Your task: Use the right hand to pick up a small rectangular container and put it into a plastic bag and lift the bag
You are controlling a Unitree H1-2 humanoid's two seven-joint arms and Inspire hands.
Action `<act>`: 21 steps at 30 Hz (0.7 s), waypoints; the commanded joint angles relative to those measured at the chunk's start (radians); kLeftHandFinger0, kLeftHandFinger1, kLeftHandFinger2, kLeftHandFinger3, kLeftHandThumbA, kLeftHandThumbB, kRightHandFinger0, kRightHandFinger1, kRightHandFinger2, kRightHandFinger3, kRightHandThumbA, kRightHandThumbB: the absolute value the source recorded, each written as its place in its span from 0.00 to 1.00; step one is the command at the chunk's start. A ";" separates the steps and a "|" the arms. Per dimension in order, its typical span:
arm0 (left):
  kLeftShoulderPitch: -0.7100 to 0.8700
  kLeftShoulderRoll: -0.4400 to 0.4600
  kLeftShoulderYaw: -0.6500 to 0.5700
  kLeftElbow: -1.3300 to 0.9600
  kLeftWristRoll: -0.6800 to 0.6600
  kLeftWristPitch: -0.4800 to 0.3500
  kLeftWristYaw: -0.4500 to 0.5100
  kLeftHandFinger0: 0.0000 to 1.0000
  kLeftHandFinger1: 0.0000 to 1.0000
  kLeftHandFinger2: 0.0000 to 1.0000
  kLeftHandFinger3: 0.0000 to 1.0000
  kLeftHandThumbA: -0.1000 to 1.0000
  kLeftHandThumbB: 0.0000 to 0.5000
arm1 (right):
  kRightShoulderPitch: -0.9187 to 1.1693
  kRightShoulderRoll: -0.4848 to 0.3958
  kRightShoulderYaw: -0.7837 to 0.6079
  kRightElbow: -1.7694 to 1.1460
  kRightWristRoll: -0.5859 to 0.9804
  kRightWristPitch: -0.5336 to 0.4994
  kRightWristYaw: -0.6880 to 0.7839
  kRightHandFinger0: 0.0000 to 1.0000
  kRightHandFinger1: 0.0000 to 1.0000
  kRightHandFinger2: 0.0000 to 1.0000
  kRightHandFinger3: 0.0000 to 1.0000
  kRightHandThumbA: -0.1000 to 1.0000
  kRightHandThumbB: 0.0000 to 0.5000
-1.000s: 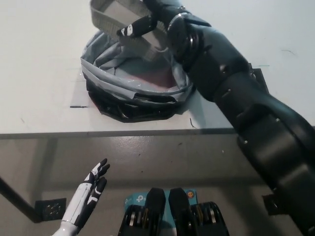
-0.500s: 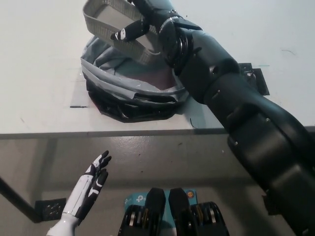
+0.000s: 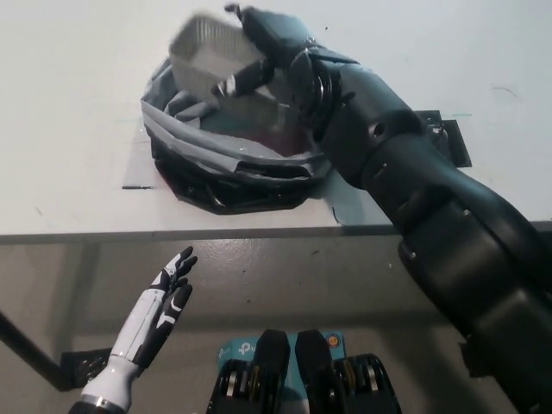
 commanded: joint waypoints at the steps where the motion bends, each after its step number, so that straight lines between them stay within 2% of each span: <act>1: -0.034 0.017 0.004 -0.025 0.003 -0.010 -0.013 1.00 1.00 1.00 1.00 1.00 0.44 | -0.132 -0.043 0.017 0.006 0.020 0.072 0.376 1.00 1.00 1.00 1.00 0.74 1.00; 3: -0.033 0.019 0.003 -0.030 0.009 -0.003 -0.013 1.00 1.00 1.00 1.00 1.00 0.45 | -0.128 -0.049 0.013 0.004 0.027 0.058 0.407 1.00 1.00 1.00 1.00 0.76 1.00; 5: -0.032 0.020 0.001 -0.030 0.015 -0.003 -0.012 1.00 1.00 1.00 1.00 1.00 0.45 | -0.126 -0.052 0.027 0.003 0.013 0.050 0.414 1.00 1.00 1.00 1.00 0.82 1.00; 9: -0.031 0.020 0.000 -0.029 0.012 -0.002 -0.015 1.00 1.00 1.00 1.00 1.00 0.46 | -0.122 -0.056 0.030 0.001 0.011 0.054 0.438 1.00 1.00 1.00 1.00 0.84 1.00; 14: -0.039 0.020 0.001 -0.019 0.006 -0.012 -0.018 1.00 1.00 1.00 1.00 1.00 0.45 | -0.125 -0.076 0.030 -0.018 0.018 0.036 0.458 1.00 1.00 1.00 1.00 0.95 1.00; 17: -0.042 0.022 0.000 -0.015 0.011 -0.011 -0.020 1.00 1.00 1.00 1.00 1.00 0.47 | -0.133 -0.093 -0.010 -0.036 0.056 0.031 0.437 1.00 1.00 1.00 1.00 0.96 1.00; 19: -0.043 0.023 -0.002 -0.013 0.010 -0.012 -0.022 1.00 1.00 1.00 1.00 1.00 0.46 | -0.140 -0.101 -0.045 -0.046 0.087 0.029 0.411 1.00 1.00 1.00 1.00 0.90 1.00; 20: -0.044 0.025 -0.003 -0.012 0.008 -0.016 -0.025 1.00 1.00 1.00 1.00 1.00 0.45 | -0.147 -0.115 -0.087 -0.067 0.122 -0.004 0.362 1.00 1.00 1.00 1.00 0.87 1.00; 21: -0.044 0.025 -0.003 -0.012 0.008 -0.016 -0.025 1.00 1.00 1.00 1.00 1.00 0.45 | -0.148 -0.119 -0.096 -0.073 0.128 -0.013 0.352 1.00 1.00 1.00 1.00 0.87 1.00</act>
